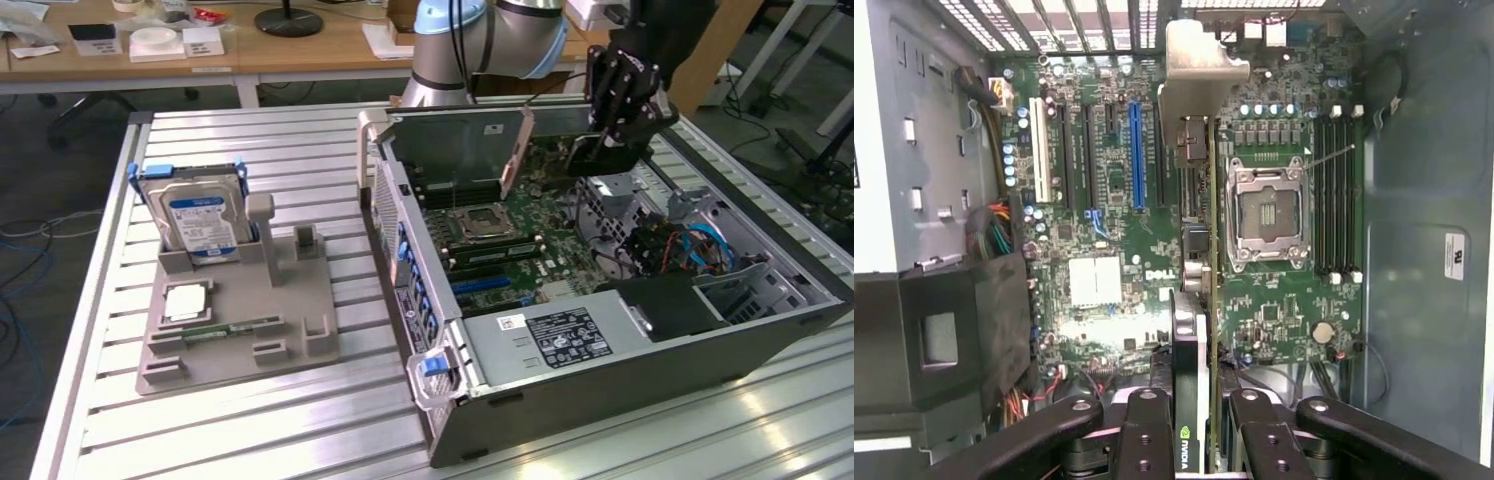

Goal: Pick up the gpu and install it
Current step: 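Insert the gpu into the slot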

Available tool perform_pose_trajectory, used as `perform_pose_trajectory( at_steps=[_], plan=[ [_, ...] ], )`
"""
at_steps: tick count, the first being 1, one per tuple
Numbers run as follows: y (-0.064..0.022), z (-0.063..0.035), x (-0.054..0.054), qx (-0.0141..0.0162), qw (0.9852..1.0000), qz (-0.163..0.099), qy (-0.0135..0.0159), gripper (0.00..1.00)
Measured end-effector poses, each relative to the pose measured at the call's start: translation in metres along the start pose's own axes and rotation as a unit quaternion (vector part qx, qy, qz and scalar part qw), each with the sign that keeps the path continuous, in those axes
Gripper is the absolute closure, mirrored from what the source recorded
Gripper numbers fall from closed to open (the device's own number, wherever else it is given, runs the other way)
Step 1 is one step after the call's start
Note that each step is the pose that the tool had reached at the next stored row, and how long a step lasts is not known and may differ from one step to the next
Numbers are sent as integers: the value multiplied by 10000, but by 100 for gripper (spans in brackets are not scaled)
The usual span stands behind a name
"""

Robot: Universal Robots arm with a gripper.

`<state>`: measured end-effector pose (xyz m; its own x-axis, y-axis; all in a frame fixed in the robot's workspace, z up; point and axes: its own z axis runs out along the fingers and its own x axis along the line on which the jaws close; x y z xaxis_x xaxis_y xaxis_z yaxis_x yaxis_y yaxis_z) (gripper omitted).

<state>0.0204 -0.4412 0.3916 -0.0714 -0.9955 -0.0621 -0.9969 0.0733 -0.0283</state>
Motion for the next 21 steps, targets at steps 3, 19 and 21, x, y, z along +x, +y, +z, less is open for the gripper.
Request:
perform_pose_trajectory(
  at_steps=[3, 19, 21],
  plan=[
    [20, 15, 7, 0, 10000, 1, -1, 73],
    [50, 82, 13, 0, 10000, 1, 0, 73],
    [64, 89, 15, 0, 10000, 3, -1, 73]
  ],
)
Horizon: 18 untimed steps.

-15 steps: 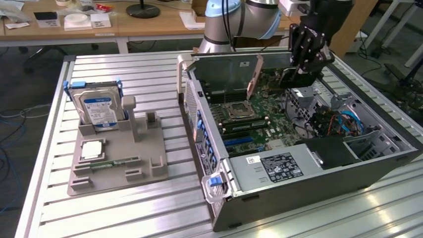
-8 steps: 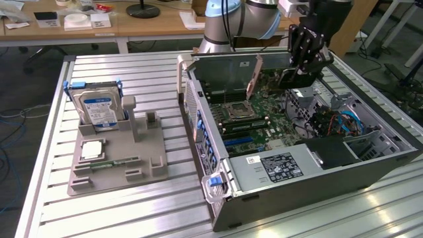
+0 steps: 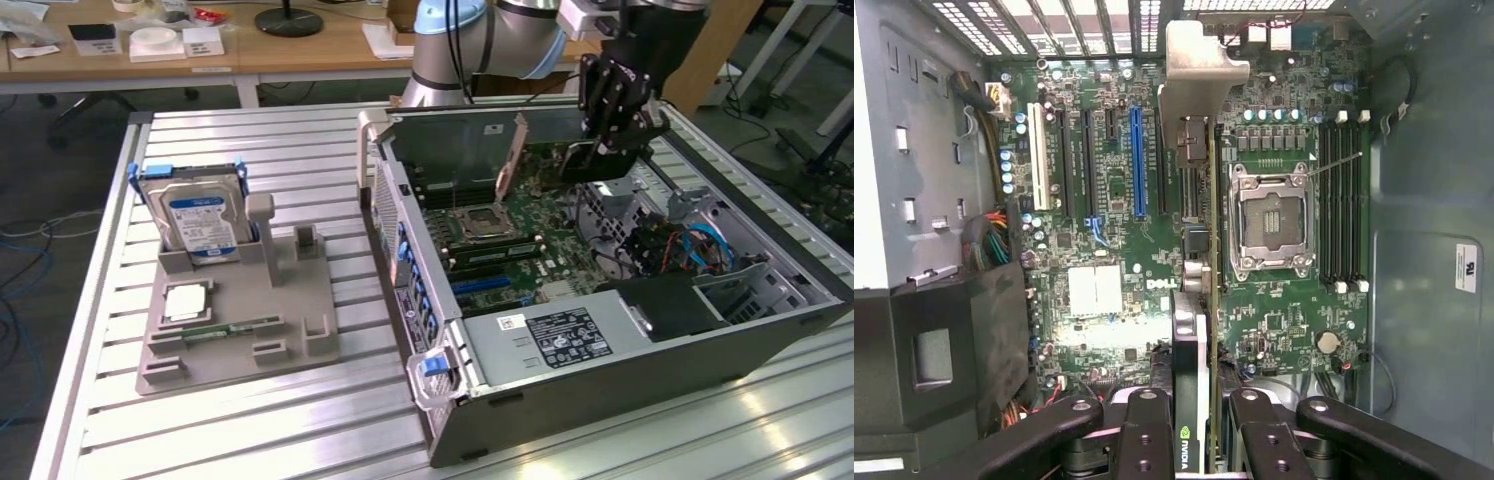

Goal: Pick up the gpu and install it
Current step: 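Insert the gpu into the slot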

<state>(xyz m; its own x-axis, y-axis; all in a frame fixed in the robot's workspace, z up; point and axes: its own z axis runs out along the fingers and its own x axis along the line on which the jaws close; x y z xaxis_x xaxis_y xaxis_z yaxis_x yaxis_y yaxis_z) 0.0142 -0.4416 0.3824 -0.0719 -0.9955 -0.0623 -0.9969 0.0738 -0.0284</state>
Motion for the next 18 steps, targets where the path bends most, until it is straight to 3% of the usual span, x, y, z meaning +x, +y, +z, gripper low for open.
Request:
perform_pose_trajectory(
  at_steps=[5, 11, 18],
  plan=[
    [73, 33, 8, 0, 10000, 0, 0, 73],
    [112, 110, 15, 0, 10000, 0, 0, 73],
    [132, 116, 27, 0, 10000, 0, -1, 73]
  ],
)
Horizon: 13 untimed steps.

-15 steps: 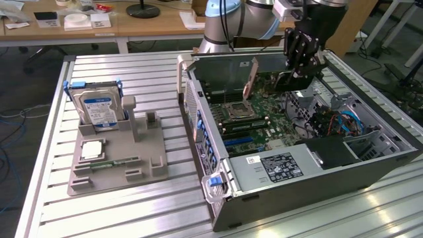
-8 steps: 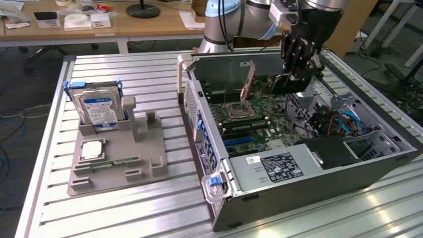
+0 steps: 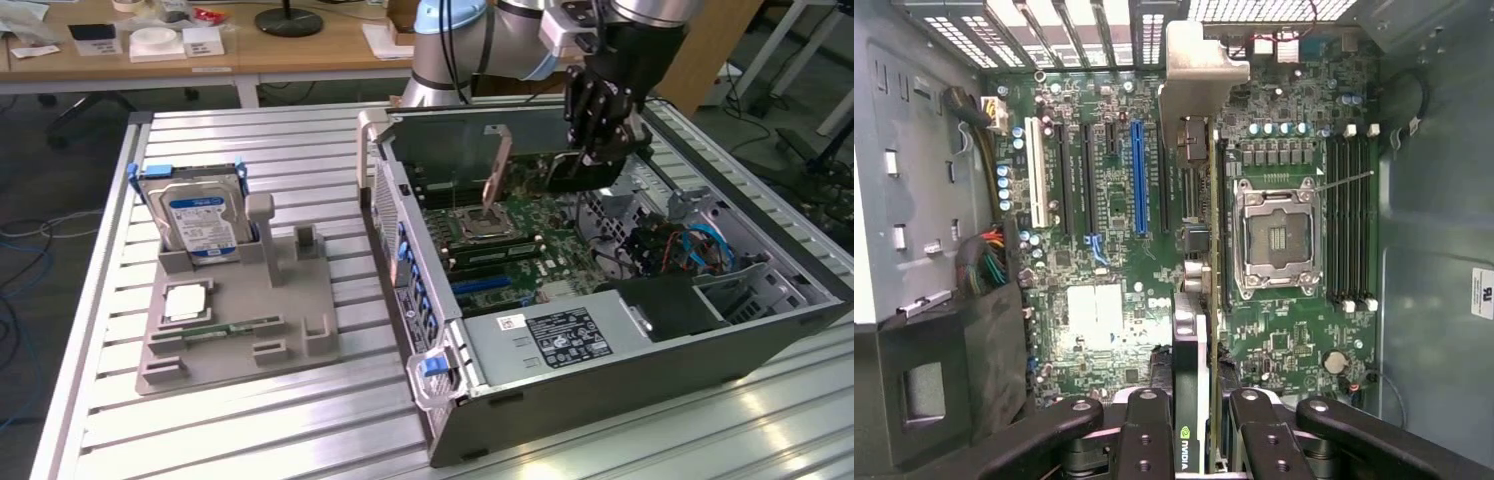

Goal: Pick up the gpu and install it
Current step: 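Insert the gpu into the slot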

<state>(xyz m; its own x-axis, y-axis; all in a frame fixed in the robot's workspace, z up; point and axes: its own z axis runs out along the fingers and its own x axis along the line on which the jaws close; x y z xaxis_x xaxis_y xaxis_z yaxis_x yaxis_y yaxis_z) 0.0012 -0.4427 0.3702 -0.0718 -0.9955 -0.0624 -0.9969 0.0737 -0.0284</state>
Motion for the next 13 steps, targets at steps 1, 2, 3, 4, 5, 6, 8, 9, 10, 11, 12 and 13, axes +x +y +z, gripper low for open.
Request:
perform_pose_trajectory(
  at_steps=[1, 2, 3, 4, 5, 6, 8, 9, 10, 11, 12, 13],
  plan=[
    [5, 1, 2, 0, 10000, 0, 0, 73],
    [11, 2, 3, -1, 10000, 0, 2, 73],
    [17, 3, 4, -1, 10000, 0, 2, 73],
    [18, 3, 4, -1, 10000, 0, 2, 73],
    [18, 4, 4, 0, 10000, 0, 2, 73],
    [18, 4, 4, 0, 10000, -1, 1, 73],
    [21, 5, 4, 0, 10000, 0, 1, 73],
    [31, 8, 5, 0, 10000, 0, 0, 73],
    [45, 10, 6, 0, 10000, 0, 0, 73],
    [58, 12, 7, 0, 10000, 0, 1, 73],
    [68, 13, 8, 0, 10000, 0, 1, 73],
    [72, 13, 9, -1, 10000, 0, 2, 73]
  ],
)
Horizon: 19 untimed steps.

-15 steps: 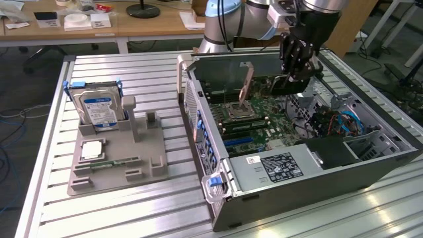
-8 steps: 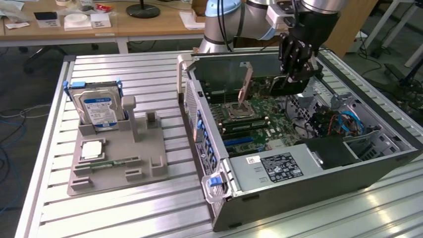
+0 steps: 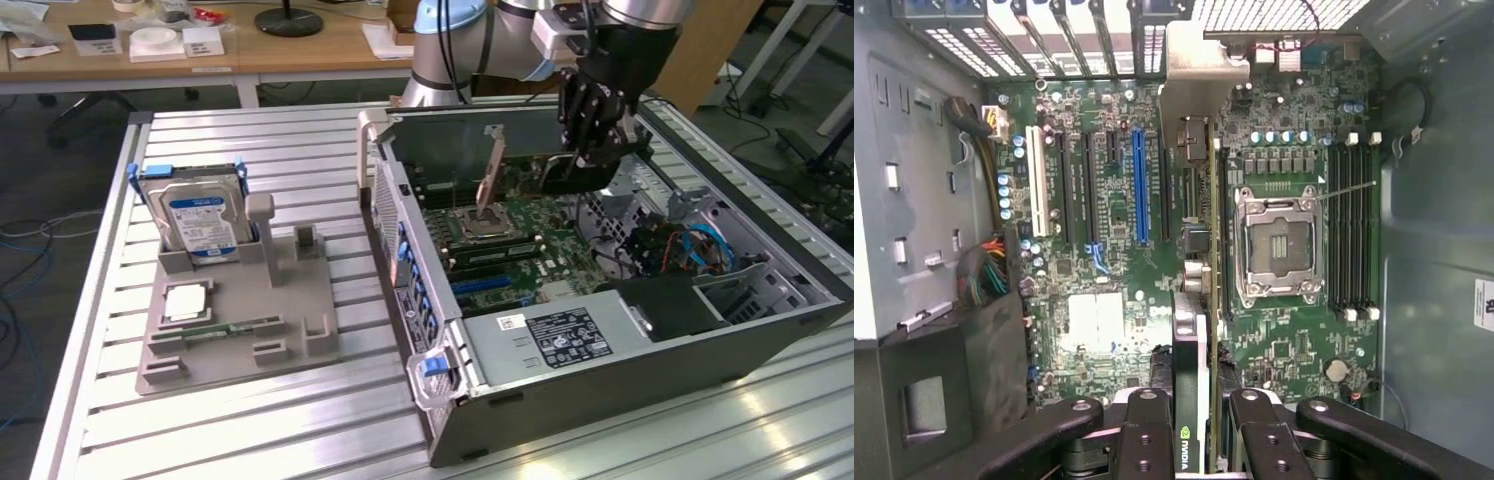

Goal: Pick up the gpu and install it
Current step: 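Insert the gpu into the slot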

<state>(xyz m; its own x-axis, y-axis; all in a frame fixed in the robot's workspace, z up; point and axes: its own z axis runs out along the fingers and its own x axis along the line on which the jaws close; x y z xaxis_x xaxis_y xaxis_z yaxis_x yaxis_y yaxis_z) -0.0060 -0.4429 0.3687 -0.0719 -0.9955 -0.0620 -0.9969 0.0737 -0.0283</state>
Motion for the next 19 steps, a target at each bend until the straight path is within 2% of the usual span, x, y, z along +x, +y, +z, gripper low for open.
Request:
perform_pose_trajectory(
  at_steps=[10, 15, 19],
  plan=[
    [17, 63, 19, 0, 10000, 0, 1, 73],
    [61, 80, 24, 0, 10000, 0, -1, 73],
    [58, 82, 69, 0, 10000, -1, -1, 73]
  ],
)
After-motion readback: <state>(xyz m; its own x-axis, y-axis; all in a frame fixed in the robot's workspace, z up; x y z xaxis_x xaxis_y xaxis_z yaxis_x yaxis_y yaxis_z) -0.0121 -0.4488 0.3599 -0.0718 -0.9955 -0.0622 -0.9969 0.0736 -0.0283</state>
